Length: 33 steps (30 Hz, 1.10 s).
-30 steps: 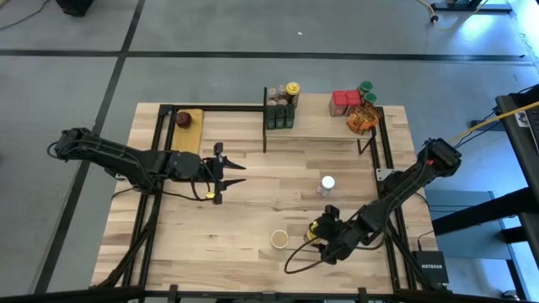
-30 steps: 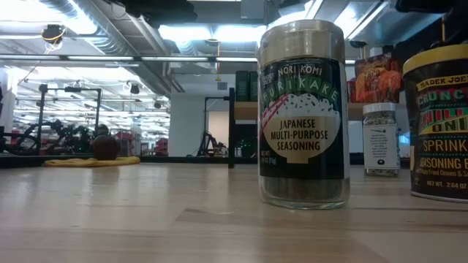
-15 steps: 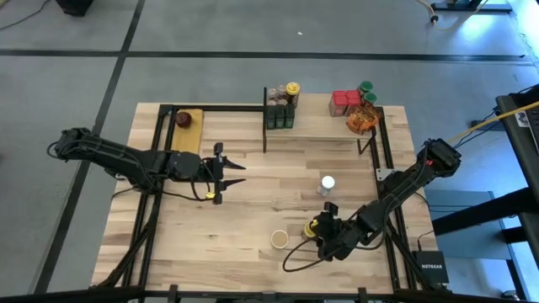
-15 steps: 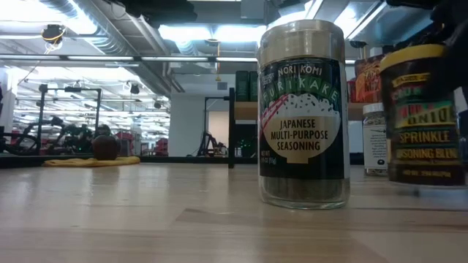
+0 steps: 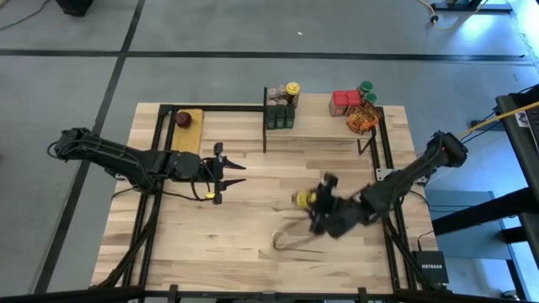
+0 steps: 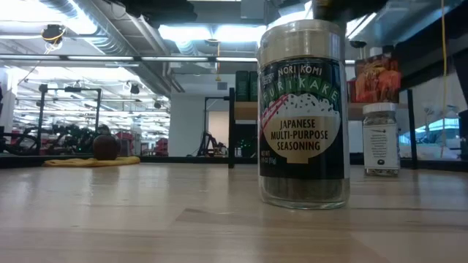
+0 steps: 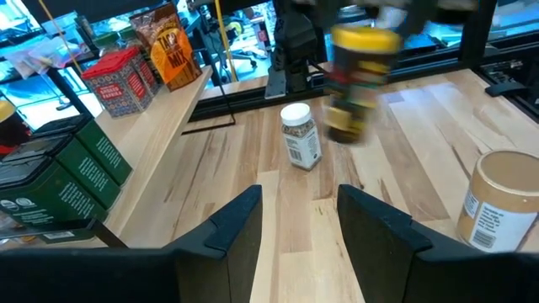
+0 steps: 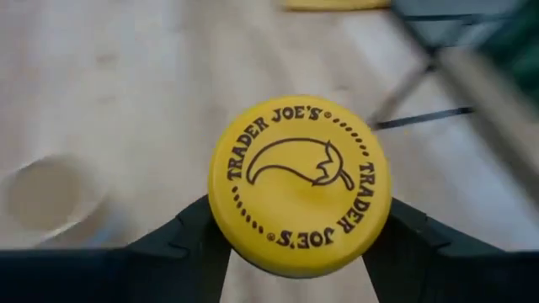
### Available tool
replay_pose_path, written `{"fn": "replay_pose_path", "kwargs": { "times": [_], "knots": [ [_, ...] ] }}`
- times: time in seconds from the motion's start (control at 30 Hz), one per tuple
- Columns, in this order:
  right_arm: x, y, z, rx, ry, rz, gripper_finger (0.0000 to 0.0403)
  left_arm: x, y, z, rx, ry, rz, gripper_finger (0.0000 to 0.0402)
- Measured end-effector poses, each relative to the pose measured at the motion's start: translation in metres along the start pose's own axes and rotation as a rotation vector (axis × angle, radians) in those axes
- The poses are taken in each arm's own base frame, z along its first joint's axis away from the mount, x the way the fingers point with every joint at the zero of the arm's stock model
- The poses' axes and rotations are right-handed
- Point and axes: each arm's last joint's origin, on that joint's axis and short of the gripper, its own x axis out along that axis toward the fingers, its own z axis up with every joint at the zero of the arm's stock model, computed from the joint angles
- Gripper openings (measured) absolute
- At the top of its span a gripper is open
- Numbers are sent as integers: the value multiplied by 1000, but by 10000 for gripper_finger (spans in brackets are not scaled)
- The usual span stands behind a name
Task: Shelf spices
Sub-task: Put the yellow seasoning bottle on the shelf
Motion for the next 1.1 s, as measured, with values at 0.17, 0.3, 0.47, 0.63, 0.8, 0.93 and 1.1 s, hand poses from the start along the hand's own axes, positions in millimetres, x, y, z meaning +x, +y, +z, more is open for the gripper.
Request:
{"fn": "replay_pose_path", "kwargs": {
  "times": [0.17,0.3,0.47,0.63,0.8,0.93,1.1],
  "knots": [
    [-4,-56,36,81,10,-229,215,0,0,0,0,0,0,150],
    [3,-105,61,238,-28,-373,214,0,0,0,-1,-3,0,150],
    [25,-158,77,290,-14,-442,214,0,0,1,-2,-6,1,150],
    [40,-204,79,372,20,-464,214,0,0,1,-2,-6,1,150],
    [51,-237,76,424,50,-474,214,0,0,1,-2,-7,1,150],
    [62,-257,75,465,46,-482,214,0,0,1,-2,-7,1,150],
    [78,-275,72,492,49,-465,214,0,0,1,-2,-7,1,150]
  ]
}}
